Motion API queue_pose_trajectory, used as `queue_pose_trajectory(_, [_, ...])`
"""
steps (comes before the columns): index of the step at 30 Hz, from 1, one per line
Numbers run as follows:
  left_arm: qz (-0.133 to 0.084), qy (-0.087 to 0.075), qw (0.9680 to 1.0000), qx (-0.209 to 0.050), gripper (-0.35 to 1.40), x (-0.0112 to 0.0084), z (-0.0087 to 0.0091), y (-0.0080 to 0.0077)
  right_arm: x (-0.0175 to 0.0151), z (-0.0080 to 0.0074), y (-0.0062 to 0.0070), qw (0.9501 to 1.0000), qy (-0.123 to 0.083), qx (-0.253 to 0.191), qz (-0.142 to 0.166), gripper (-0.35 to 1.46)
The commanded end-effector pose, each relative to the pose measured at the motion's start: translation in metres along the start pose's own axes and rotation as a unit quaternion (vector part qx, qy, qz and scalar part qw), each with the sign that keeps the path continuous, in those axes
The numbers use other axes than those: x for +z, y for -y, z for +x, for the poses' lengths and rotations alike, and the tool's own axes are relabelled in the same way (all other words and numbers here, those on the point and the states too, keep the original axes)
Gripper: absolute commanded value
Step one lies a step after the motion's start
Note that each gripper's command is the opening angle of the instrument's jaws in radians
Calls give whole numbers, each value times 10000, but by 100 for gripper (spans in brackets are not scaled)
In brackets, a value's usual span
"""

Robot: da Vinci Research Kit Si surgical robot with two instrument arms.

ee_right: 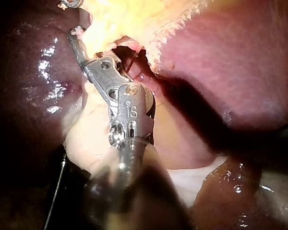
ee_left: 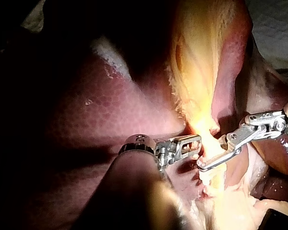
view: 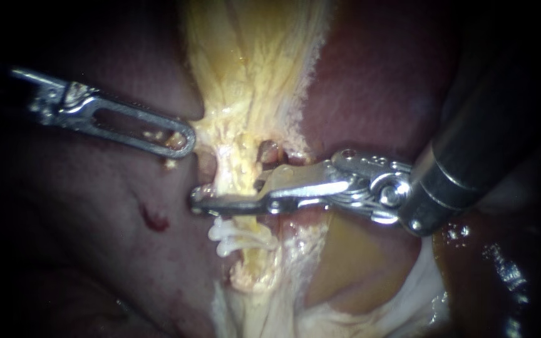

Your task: Going back third clip left tube

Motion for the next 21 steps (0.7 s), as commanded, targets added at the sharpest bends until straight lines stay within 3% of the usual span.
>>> queue_pose_trajectory(1, [1, 1, 10000, 1, -35, 0, 0, 0, 0, 0, 0, 10000, 2, -4, 5, -35])
queue_pose_trajectory(6, [1, 1, 10000, 2, -35, 0, 1, 1, 0, -2, -1, 10000, -43, -40, 53, -29])
queue_pose_trajectory(8, [1, 0, 10000, 3, -35, -1, 1, 0, 2, -3, -2, 9998, -140, -102, 76, 12])
queue_pose_trajectory(10, [2, 0, 10000, 3, -35, -1, 1, 0, 6, -3, -4, 9997, -198, -101, 95, 34])
queue_pose_trajectory(14, [1, 0, 10000, 3, -35, -1, 1, 0, 11, -4, -6, 9994, -273, -167, 87, 45])
queue_pose_trajectory(21, [-1, 2, 10000, 6, -35, 0, 2, 0, 15, -5, -15, 9984, -315, -461, -4, 48])
